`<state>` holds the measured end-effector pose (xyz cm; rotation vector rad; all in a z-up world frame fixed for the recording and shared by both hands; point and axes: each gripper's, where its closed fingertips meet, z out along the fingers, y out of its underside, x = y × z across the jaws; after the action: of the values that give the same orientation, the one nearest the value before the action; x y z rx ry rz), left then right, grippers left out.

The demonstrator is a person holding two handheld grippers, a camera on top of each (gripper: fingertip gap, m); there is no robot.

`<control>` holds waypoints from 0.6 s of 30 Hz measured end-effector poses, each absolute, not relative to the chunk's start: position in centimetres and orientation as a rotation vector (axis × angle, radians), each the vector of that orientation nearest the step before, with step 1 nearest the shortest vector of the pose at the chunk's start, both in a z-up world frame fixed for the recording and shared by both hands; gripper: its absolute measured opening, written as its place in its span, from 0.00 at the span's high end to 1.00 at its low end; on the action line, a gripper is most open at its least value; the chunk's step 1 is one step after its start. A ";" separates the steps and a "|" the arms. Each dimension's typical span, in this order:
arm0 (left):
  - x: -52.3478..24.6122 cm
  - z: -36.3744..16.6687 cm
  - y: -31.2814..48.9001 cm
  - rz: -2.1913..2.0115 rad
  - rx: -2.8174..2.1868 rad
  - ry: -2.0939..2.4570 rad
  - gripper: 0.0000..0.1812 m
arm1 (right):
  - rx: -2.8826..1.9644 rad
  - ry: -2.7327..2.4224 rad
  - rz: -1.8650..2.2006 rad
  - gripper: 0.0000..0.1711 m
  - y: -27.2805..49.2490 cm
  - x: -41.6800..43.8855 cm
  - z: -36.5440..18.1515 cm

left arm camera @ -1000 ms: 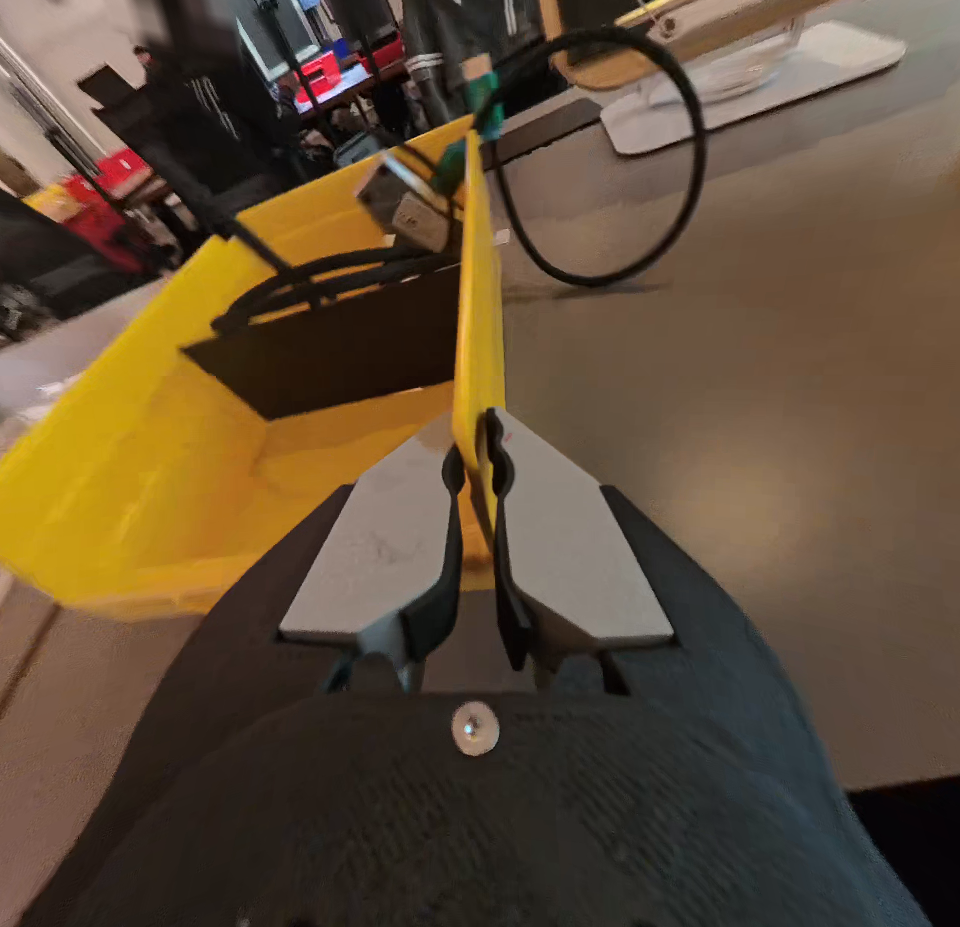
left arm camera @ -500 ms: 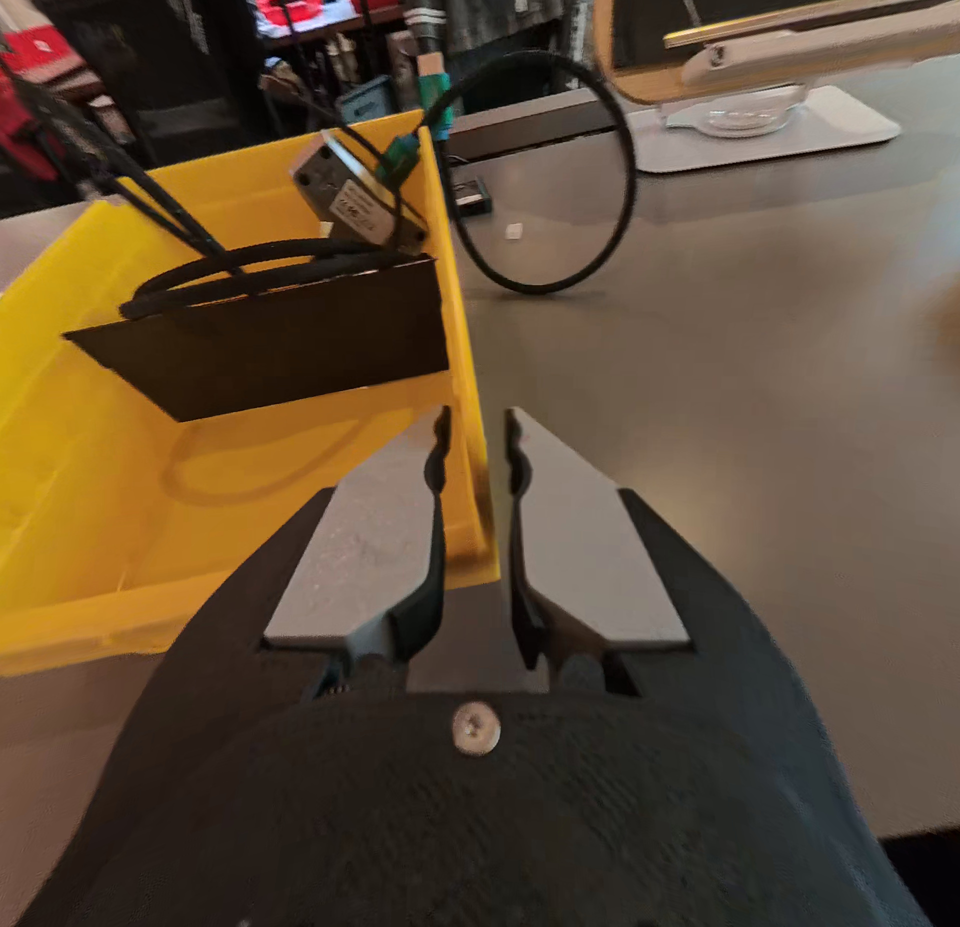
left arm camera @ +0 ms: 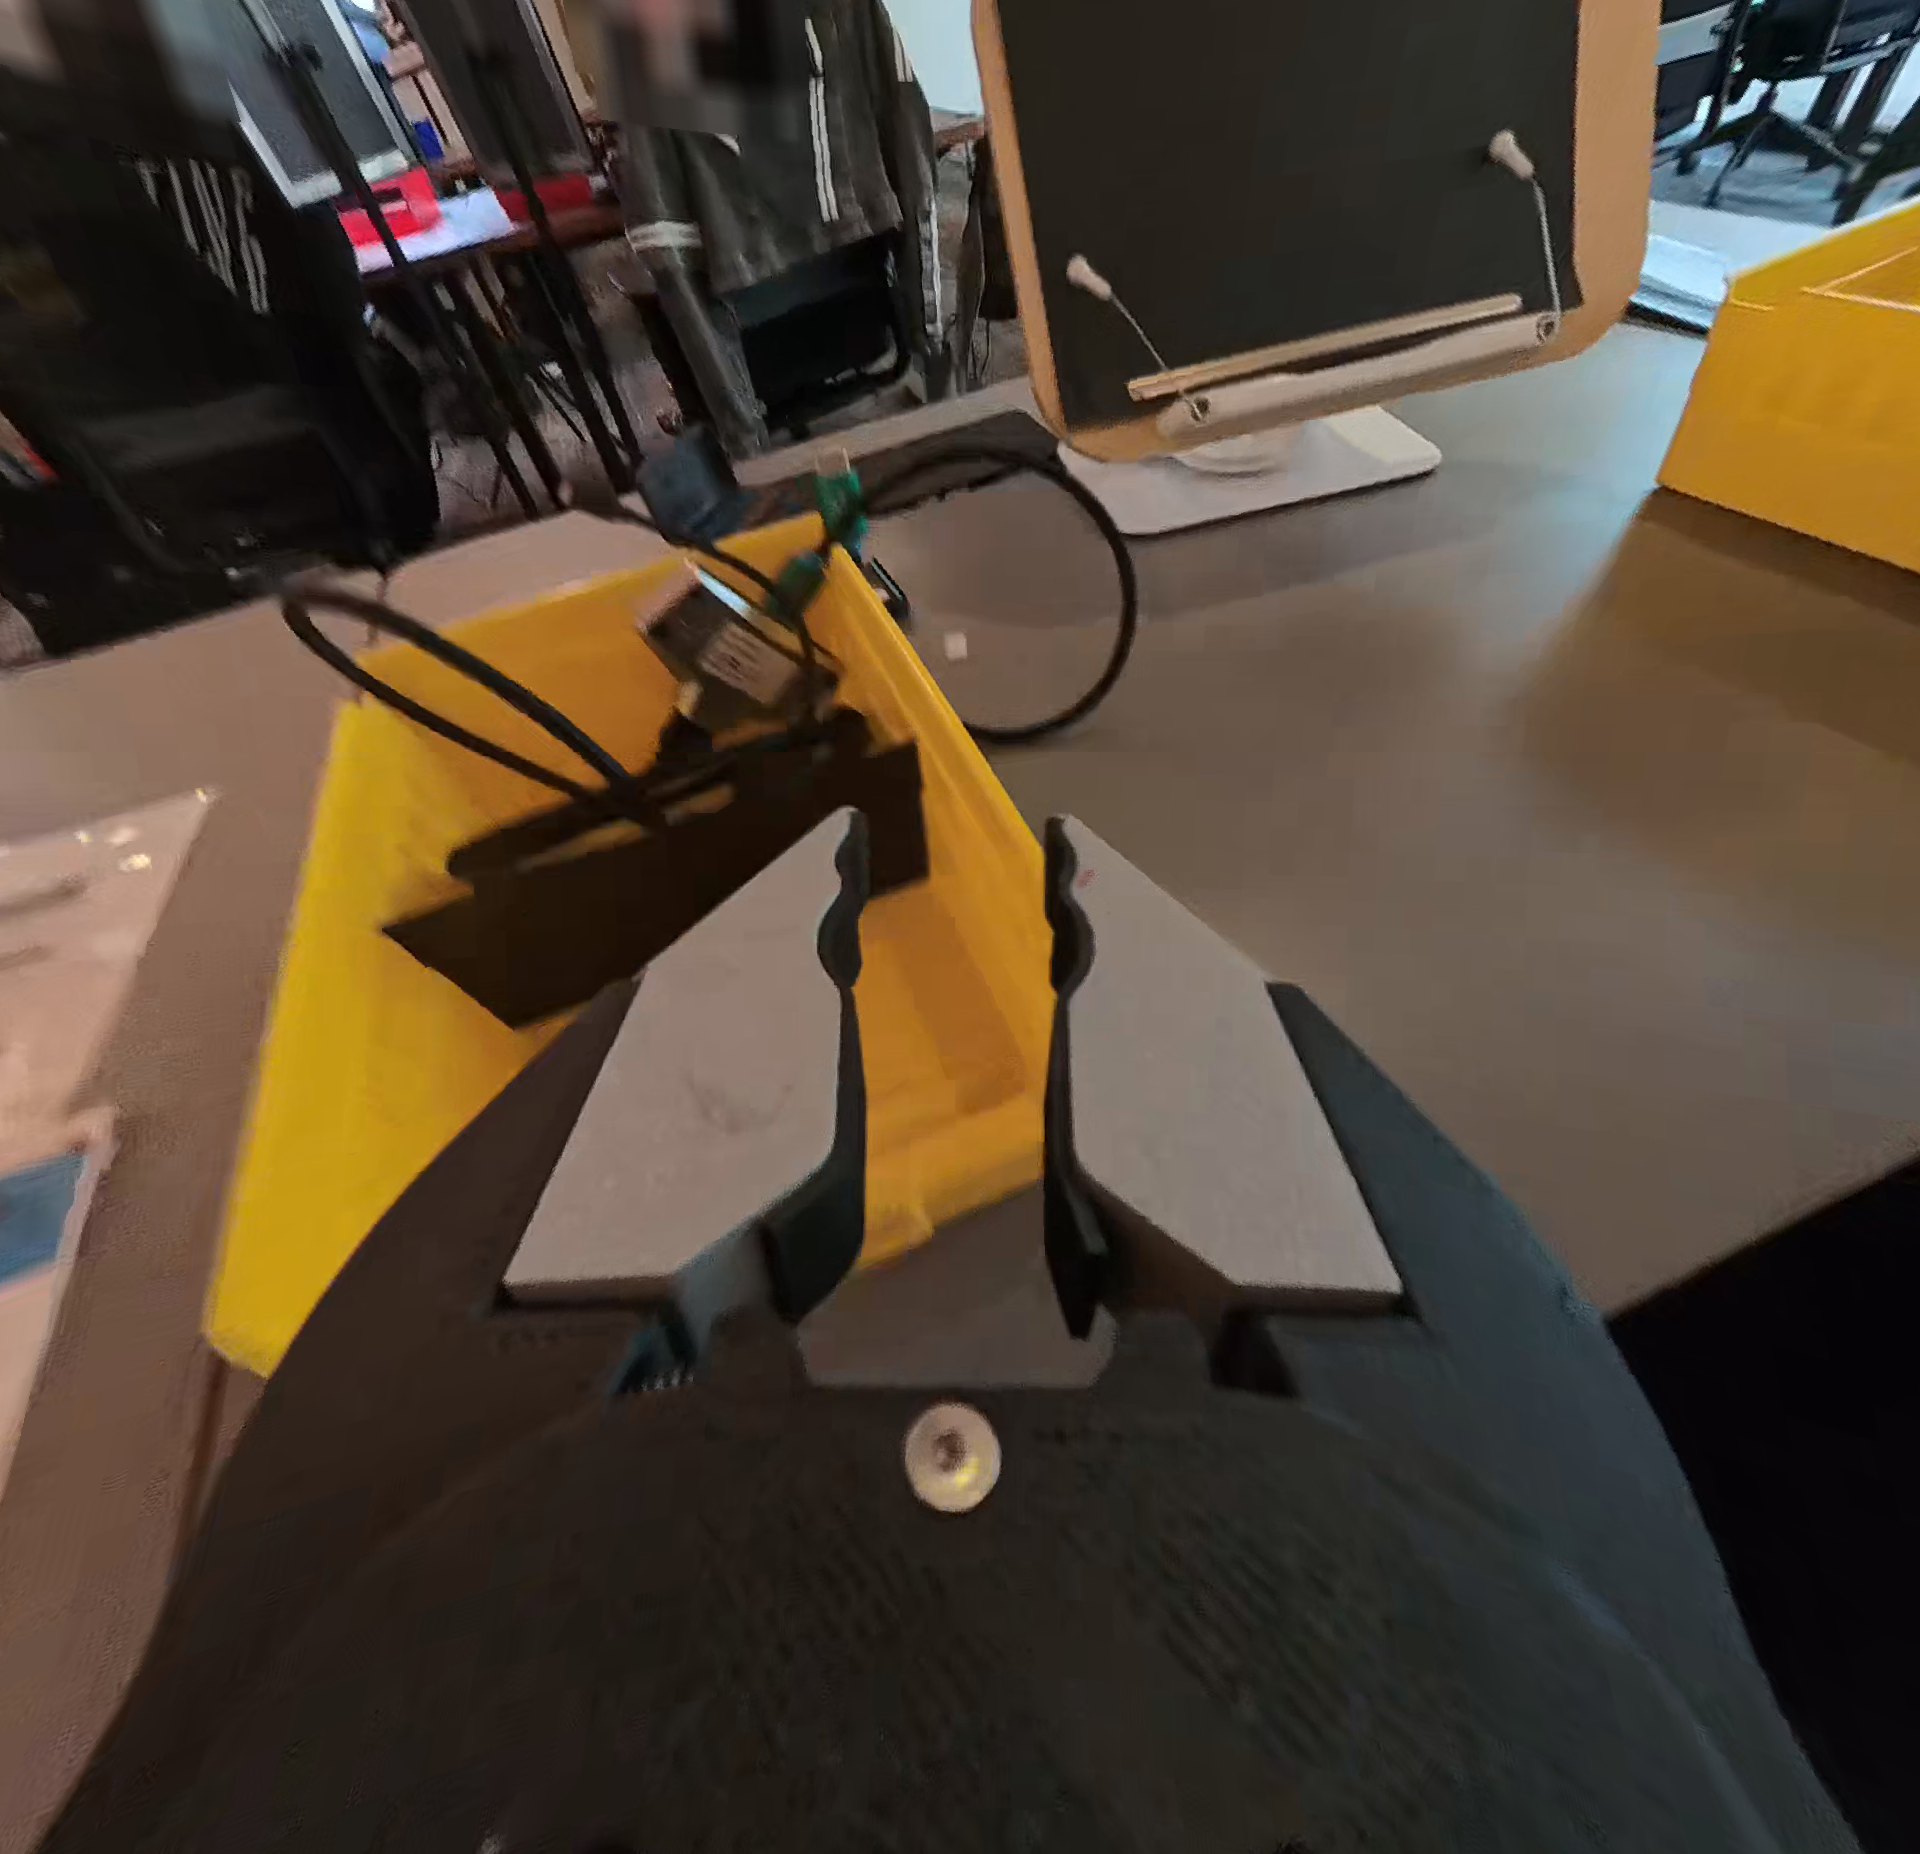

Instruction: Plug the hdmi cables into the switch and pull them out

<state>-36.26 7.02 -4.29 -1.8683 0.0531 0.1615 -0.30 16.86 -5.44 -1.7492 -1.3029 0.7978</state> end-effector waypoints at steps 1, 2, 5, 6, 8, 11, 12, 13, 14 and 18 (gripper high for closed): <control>-37.0 -3.5 7.9 0.176 -1.872 0.072 0.83 | -1.674 -1.393 0.936 0.71 15.0 -2.8 -5.6; -38.0 -3.1 9.0 0.195 -1.888 0.081 0.83 | -1.631 -1.476 1.034 0.66 13.9 -4.9 -6.5; -40.8 -3.3 13.2 0.157 -2.004 0.085 0.79 | -1.693 -1.572 1.047 0.66 16.2 -11.1 -10.9; -41.5 -3.6 14.7 0.121 -2.050 0.093 0.77 | -1.706 -1.560 1.063 0.67 17.6 -13.3 -11.8; -43.1 -4.7 17.4 0.101 -2.156 0.141 0.73 | -1.722 -1.483 1.116 0.70 21.0 -17.2 -12.6; -45.0 -6.1 20.8 0.115 -2.253 0.257 0.81 | -1.681 -1.375 1.223 0.73 25.6 -21.6 -13.0; -45.5 -6.6 21.9 0.117 -2.272 0.304 0.79 | -1.633 -1.381 1.268 0.72 26.2 -22.4 -13.2; -46.5 -7.0 22.9 0.140 -2.292 0.323 0.81 | -1.582 -1.406 1.309 0.71 26.3 -22.9 -13.5; -47.1 -7.4 23.7 0.123 -2.316 0.354 0.81 | -1.542 -1.445 1.355 0.66 26.0 -23.0 -13.5; -49.5 -9.1 26.0 0.104 -2.409 0.521 0.81 | -1.385 -1.457 1.242 0.69 27.4 -22.4 -12.5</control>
<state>-49.48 26.03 -9.10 -2.4093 0.5208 0.1040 -22.40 27.43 -12.46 -1.3849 -1.4570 1.2423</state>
